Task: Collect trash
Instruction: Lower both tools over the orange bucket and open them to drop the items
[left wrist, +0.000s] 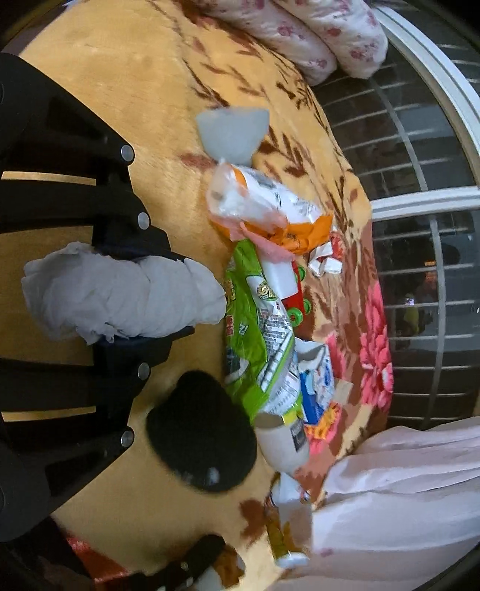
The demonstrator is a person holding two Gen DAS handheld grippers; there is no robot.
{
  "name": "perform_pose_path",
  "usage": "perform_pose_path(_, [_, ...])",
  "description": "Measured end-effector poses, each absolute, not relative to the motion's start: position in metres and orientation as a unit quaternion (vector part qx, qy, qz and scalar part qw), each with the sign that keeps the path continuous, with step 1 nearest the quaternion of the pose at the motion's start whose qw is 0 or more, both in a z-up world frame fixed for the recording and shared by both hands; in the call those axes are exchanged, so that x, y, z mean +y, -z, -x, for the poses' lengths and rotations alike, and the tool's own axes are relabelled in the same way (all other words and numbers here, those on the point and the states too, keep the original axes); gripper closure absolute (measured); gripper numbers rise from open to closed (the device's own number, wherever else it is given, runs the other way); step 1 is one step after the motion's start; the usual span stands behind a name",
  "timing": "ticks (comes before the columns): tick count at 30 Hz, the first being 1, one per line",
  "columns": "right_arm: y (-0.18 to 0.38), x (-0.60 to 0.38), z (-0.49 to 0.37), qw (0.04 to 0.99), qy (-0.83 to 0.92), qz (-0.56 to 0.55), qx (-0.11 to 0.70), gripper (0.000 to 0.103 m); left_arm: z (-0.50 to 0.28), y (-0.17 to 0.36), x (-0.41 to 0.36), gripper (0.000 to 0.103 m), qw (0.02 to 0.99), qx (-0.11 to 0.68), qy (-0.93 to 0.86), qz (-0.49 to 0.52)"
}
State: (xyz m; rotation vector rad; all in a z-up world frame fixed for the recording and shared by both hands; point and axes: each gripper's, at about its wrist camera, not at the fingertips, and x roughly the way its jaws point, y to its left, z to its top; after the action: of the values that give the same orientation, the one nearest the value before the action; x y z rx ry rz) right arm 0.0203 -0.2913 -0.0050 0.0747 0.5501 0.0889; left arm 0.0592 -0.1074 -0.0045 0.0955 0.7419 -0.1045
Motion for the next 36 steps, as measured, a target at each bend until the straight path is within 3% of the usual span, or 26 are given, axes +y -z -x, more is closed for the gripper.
perform_pose_path(9, [-0.015,-0.254,0.047,0.959,-0.11,-0.006,0.261,0.074,0.02,-0.013,-0.083,0.073,0.929,0.364,0.057,-0.041])
perform_pose_path(13, [-0.009,-0.232,0.082,0.938,-0.175,0.008,0.3,0.074,0.058,-0.001,-0.068,0.073,0.919,0.385,0.065,-0.049])
perform_pose_path(25, [0.041,-0.194,0.121,0.87,-0.259,0.046,0.417,0.074,0.123,0.061,-0.054,0.073,0.869,0.474,0.111,-0.086])
perform_pose_path(36, [0.126,-0.169,0.113,0.789,-0.248,0.079,0.556,0.074,0.108,0.134,-0.069,0.073,0.788,0.598,0.103,-0.104])
